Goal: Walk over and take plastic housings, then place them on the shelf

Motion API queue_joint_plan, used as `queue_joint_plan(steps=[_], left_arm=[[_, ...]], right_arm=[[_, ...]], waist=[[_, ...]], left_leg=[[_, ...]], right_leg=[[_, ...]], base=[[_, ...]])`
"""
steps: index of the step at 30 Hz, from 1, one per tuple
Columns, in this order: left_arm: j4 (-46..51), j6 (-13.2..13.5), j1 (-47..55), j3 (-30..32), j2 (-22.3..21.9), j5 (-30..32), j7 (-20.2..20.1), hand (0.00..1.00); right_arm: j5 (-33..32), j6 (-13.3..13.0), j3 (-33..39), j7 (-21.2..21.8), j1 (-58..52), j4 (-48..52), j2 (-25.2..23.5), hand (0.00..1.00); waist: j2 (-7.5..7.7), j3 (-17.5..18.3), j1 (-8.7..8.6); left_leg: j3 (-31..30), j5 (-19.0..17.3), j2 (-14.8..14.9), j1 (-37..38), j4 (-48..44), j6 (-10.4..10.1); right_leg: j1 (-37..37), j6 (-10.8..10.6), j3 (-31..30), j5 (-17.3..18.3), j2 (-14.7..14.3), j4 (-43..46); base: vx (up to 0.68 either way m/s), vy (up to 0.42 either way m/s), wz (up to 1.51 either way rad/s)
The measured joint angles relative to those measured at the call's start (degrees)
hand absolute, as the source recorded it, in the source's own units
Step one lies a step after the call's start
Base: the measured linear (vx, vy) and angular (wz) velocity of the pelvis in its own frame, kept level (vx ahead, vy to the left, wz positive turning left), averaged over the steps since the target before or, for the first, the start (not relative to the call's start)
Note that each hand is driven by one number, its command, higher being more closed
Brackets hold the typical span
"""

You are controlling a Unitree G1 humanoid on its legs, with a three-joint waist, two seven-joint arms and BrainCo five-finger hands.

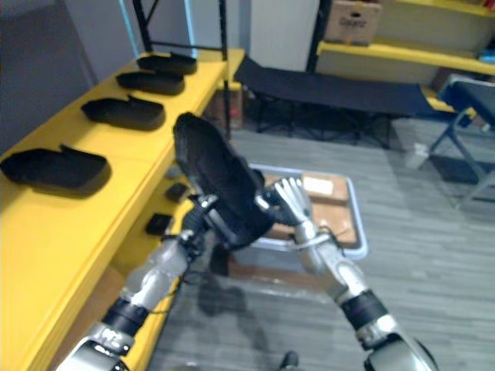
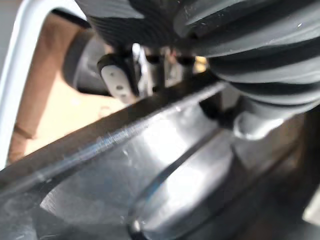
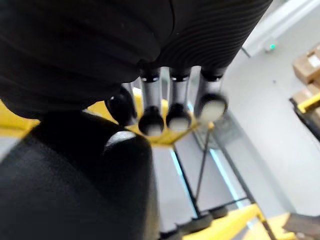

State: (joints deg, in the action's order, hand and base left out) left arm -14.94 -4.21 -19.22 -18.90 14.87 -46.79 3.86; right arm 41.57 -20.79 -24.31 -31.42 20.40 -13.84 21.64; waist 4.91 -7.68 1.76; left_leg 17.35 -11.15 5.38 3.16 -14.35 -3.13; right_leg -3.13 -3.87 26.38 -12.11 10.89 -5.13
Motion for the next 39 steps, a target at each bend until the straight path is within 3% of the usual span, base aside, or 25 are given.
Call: queue_joint_plan(steps=[3,5,10,11,13,14,15,18,22,27,29,32,35,39], left_arm=[[0.1,0.9,0.4,0.1,-1.0,0.8,0.1,1.00],[0.1,1.8,0.6,0.3,-2.2,4.8,1.1,1.00],[4.3,5.4,2.1,1.4,-3.7,21.0,6.4,1.00],[6.7,7.1,3.2,2.8,-5.0,28.0,8.8,1.00],[8.4,8.8,3.8,3.1,-5.6,32.9,10.9,1.00],[9.6,10.3,4.0,4.3,-6.5,38.6,13.4,1.00],[9.8,10.5,4.1,4.5,-6.5,39.5,13.8,1.00],[10.6,11.8,5.4,5.6,-6.8,50.4,19.0,1.00],[10.5,10.7,8.6,8.0,-6.8,59.0,24.6,1.00],[10.6,8.4,9.0,12.0,-6.8,65.5,31.8,1.00],[12.0,7.6,10.3,12.8,-6.9,65.9,33.7,1.00],[14.6,8.1,13.6,14.6,-7.2,64.1,36.2,1.00],[19.4,11.4,17.5,15.4,-10.0,58.7,36.8,1.00],[22.3,18.1,18.9,15.2,-13.5,53.5,37.5,1.00]], right_arm=[[-1.6,-2.1,-0.2,-1.3,-1.0,0.4,-1.3,0.00],[-2.8,-2.5,-0.6,-1.5,-1.8,1.1,-1.8,0.00],[-9.8,-2.5,-1.1,-1.1,-4.2,1.6,-2.6,0.00],[-12.6,-2.4,-1.0,-1.0,-4.9,2.6,-3.1,0.00],[-14.8,-1.6,-0.7,-1.0,-6.0,5.0,-3.4,0.00],[-17.2,-1.3,0.3,-0.8,-7.3,8.6,-4.1,0.00],[-17.6,-1.3,0.7,-0.8,-7.5,9.4,-4.3,0.00],[-23.8,-1.5,5.0,0.9,-9.4,19.4,-5.6,0.00],[-33.5,-1.6,15.4,2.9,-12.7,27.7,-5.6,0.00],[-45.6,-1.4,23.3,5.4,-20.0,31.5,-5.7,0.00],[-48.9,-1.3,26.3,6.0,-23.2,31.4,-5.9,0.00],[-55.8,-0.3,31.1,9.1,-28.8,29.4,-8.3,0.00],[-60.9,1.0,33.5,11.4,-34.2,20.7,-12.6,0.00],[-63.0,0.6,36.3,11.6,-35.2,12.3,-15.7,0.00]], waist=[[0.01,0.0,-0.11],[0.04,0.0,-0.11],[0.17,0.0,-0.07],[0.17,0.0,-0.10],[0.16,-0.1,-0.03],[0.16,-0.1,0.11],[0.16,-0.1,0.12],[0.10,-0.1,-0.16],[0.07,-0.1,-1.42],[-0.37,-0.2,-2.85],[-1.05,0.2,-2.94],[-2.21,0.8,-4.47],[-2.47,0.6,-5.70],[-5.19,-5.7,-5.79]], left_leg=[[0.2,0.0,0.0,0.0,0.0,0.0],[0.2,0.0,0.0,0.0,0.0,0.0],[0.4,0.0,0.1,0.0,-0.1,0.0],[0.6,0.0,0.1,0.0,-0.1,0.0],[0.8,0.0,0.1,0.0,-0.1,0.0],[1.1,-0.1,0.1,0.1,-0.1,0.0],[1.2,-0.1,0.1,0.1,-0.1,-0.1],[2.5,-0.4,0.3,0.9,-0.1,-0.1],[4.3,-0.6,0.6,1.9,0.3,-0.2],[5.6,-0.8,1.2,2.8,1.0,-0.7],[6.8,-0.9,1.4,2.9,1.4,-0.9],[6.9,-0.9,1.3,2.8,2.0,-0.9],[6.9,-1.4,1.5,1.0,0.7,-1.0],[6.9,-5.5,4.1,-3.6,-8.3,-0.3]], right_leg=[[0.1,0.0,-0.1,0.0,0.0,0.0],[0.1,0.0,-0.1,0.0,0.0,0.0],[0.2,0.0,-0.2,0.0,-0.1,0.5],[0.4,0.1,-0.5,-0.1,-0.1,0.5],[0.5,0.1,-0.9,-0.1,-0.3,0.5],[0.7,0.1,-1.3,-0.1,-0.5,0.5],[0.7,0.1,-1.3,-0.1,-0.5,0.5],[0.8,0.1,-2.7,-0.1,-0.8,0.5],[1.2,0.3,-4.1,0.0,-1.1,0.5],[1.3,0.8,-5.3,0.6,-2.0,0.5],[1.8,0.6,-6.2,0.5,-2.0,0.5],[2.5,0.4,-6.4,0.4,-2.1,0.5],[4.1,0.3,-6.8,0.3,-2.0,0.6],[9.1,0.4,-8.1,3.4,-1.8,8.5]], base=[[0.00,0.000,-0.02],[0.00,0.000,0.00],[0.00,0.000,-0.01],[-0.01,0.003,-0.06],[-0.03,0.006,-0.07],[-0.03,0.002,-0.07],[-0.03,0.009,-0.15],[-0.03,0.024,-0.22],[-0.03,0.022,-0.20],[-0.01,0.005,-0.16],[0.01,0.034,-0.23],[0.03,0.044,-0.06],[0.00,0.046,-0.03],[-0.12,0.076,-0.11]])
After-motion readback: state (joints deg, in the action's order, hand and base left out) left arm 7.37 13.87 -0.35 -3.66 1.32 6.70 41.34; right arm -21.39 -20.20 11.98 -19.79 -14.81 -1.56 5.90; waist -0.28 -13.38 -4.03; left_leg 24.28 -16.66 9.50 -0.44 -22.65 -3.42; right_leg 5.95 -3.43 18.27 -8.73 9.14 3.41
